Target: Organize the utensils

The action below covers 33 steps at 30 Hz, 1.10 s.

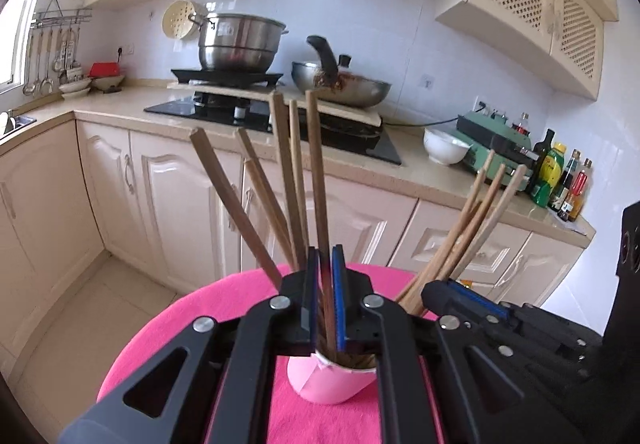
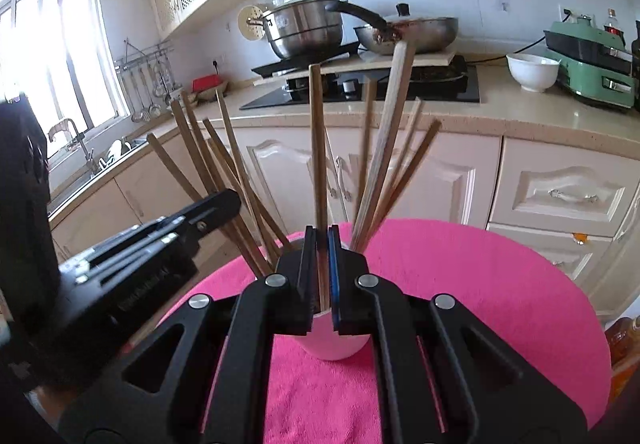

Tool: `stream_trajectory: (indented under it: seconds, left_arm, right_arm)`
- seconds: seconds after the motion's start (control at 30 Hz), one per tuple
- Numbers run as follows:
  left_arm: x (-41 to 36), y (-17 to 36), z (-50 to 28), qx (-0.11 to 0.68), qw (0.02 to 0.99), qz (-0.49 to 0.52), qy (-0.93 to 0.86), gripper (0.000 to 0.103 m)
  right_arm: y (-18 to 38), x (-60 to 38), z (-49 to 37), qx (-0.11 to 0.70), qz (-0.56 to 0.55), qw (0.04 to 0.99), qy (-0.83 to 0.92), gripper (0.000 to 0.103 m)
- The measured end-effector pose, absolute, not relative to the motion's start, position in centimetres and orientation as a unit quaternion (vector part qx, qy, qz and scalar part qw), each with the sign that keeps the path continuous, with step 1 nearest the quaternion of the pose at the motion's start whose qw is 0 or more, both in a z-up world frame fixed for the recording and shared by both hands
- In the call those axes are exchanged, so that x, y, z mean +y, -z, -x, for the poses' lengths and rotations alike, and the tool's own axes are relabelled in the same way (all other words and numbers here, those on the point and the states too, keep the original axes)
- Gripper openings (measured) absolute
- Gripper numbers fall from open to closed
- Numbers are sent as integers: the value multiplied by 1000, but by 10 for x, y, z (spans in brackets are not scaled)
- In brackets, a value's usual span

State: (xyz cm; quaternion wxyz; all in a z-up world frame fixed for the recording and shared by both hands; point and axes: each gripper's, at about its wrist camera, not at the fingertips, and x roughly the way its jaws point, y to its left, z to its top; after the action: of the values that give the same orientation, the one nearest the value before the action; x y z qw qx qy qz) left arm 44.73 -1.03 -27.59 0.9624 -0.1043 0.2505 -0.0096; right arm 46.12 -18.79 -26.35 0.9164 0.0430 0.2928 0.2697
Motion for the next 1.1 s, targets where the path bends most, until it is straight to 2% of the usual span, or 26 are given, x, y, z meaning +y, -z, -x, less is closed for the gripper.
stream_trajectory:
  seconds: [0.1, 0.47, 0.53, 0.57, 0.6, 0.63, 0.67, 0.83, 0.97, 1.1]
  left_arm:
    - [-11, 273, -439, 259, 960, 106, 12, 31]
    - [-8, 240, -382, 271, 959, 87, -18, 40]
    - [-7, 227, -363, 267, 961, 67, -38, 43]
    - [-6, 221, -357, 267, 961, 66, -42, 44]
    - [-4, 214, -345, 268, 960, 71, -45, 46]
    - [-2, 208, -337, 269, 959, 75, -46, 46]
    - [-1, 202, -327, 271, 958, 76, -49, 46]
    - [8, 169, -273, 269, 959, 72, -47, 49]
    - [14, 134, -218, 256, 965, 48, -30, 50]
    - [24, 99, -155, 232, 972, 33, -26, 59]
  right_arm:
    - [265, -193, -459, 298, -52, 915, -267, 7]
    - [235, -200, -425, 303, -43, 916, -260, 11]
    - [224, -201, -412, 299, -33, 919, -256, 19]
    - [214, -203, -400, 294, -32, 921, -252, 27]
    - [208, -204, -394, 291, -31, 923, -250, 43]
    - [197, -206, -380, 284, -30, 926, -245, 54]
    - [188, -207, -368, 275, -28, 931, -239, 59]
    - [145, -208, -308, 262, -26, 940, -218, 59]
    - [111, -203, -254, 246, -26, 947, -205, 66]
    - [83, -189, -192, 235, -20, 951, -200, 69]
